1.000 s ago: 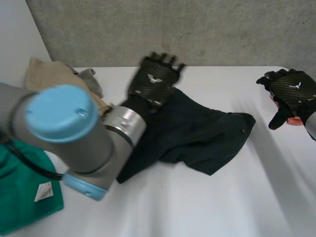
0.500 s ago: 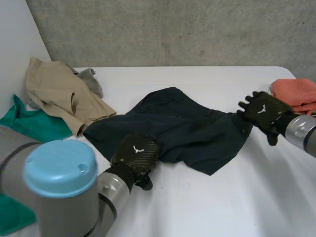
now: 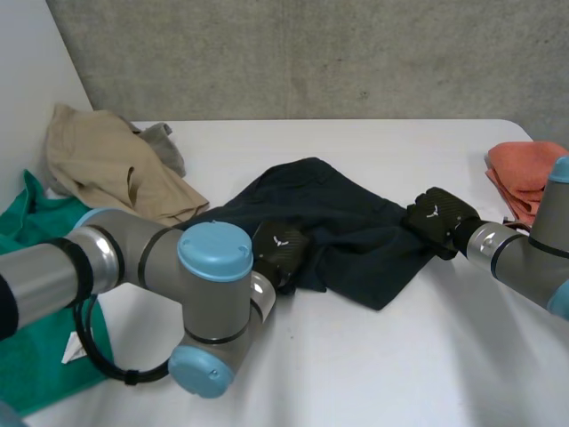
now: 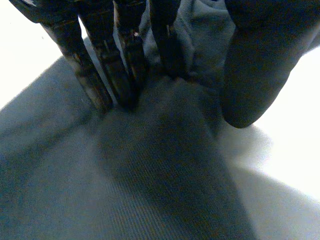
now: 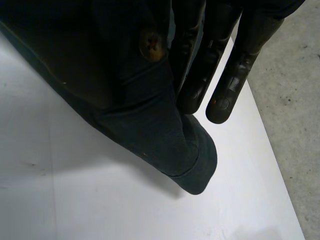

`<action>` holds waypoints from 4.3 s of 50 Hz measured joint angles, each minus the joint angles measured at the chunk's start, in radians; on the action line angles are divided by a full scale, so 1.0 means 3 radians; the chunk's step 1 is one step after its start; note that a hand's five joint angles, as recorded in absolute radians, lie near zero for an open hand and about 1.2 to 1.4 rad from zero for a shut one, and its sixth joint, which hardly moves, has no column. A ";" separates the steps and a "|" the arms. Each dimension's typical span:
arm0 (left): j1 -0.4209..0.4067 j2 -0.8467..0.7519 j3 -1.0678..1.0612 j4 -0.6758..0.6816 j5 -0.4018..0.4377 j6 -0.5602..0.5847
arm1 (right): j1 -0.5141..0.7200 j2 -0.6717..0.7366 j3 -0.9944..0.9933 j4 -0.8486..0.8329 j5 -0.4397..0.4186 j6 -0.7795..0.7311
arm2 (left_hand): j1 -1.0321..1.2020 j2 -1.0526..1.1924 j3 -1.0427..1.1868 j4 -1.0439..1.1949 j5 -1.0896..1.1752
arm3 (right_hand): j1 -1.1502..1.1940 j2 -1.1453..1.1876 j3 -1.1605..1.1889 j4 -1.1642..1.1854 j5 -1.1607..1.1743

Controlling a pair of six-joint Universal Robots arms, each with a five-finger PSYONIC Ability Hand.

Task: Fold the laundry.

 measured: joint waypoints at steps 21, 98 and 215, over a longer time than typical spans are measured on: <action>0.0033 0.1333 -0.0085 0.0600 -0.0024 0.0208 | 0.0079 -0.1494 -0.0149 -0.0008 -0.0019 0.1109 | 0.2320 0.2518 0.2537 0.2581 0.2373 | 0.0336 0.0253 0.0321 0.0335 0.0339; 0.0189 -0.0153 0.0568 0.0430 0.0014 0.0474 | 0.0660 -0.0966 0.0756 0.0366 0.0519 0.1526 | 0.1516 0.1518 0.1512 0.1535 0.1494 | -0.1643 -0.2257 -0.2190 -0.2202 -0.2116; 0.0766 0.1657 -0.1250 0.0206 0.0131 0.1041 | 0.0614 -0.1341 0.0704 0.0196 0.0966 0.0943 | 0.2224 0.2540 0.2516 0.2571 0.2403 | 0.0233 0.0258 0.0292 0.0335 0.0345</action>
